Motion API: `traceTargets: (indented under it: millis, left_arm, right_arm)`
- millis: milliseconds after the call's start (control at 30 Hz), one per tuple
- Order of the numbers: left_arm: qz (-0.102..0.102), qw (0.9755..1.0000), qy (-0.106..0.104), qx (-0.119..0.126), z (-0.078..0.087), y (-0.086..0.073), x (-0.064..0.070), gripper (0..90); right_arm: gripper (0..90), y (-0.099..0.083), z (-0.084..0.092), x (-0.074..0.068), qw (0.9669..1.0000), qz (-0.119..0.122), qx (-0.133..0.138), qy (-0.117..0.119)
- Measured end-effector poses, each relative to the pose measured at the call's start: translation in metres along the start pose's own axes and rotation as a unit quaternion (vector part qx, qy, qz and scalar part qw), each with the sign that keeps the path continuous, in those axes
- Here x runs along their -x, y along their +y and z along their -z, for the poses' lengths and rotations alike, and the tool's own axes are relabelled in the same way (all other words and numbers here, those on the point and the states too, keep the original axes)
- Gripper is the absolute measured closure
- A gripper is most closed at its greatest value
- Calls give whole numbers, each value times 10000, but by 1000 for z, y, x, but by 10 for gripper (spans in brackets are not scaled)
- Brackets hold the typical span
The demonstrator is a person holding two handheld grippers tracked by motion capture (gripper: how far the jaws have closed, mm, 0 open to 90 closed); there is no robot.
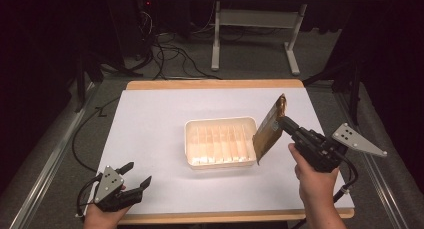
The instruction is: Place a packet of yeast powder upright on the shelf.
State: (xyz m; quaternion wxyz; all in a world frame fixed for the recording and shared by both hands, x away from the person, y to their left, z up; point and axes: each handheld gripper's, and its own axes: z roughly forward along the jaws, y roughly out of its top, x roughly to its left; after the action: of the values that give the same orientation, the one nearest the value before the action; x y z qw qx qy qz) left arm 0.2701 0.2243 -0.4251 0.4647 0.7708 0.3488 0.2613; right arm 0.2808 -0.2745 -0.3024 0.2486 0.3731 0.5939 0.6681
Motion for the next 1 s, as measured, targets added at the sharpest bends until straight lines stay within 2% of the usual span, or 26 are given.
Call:
traceTargets:
  millis: [400,1000]
  left_arm:
    - [-74,10000,-38,-23,-1,0,1,284]
    - [-68,10000,-40,14,0,1,1,284]
  right_arm:
    - [900,-4,-28,-13,9999,21,-78,150]
    - [900,-13,-68,-36,9990,39,-188,407]
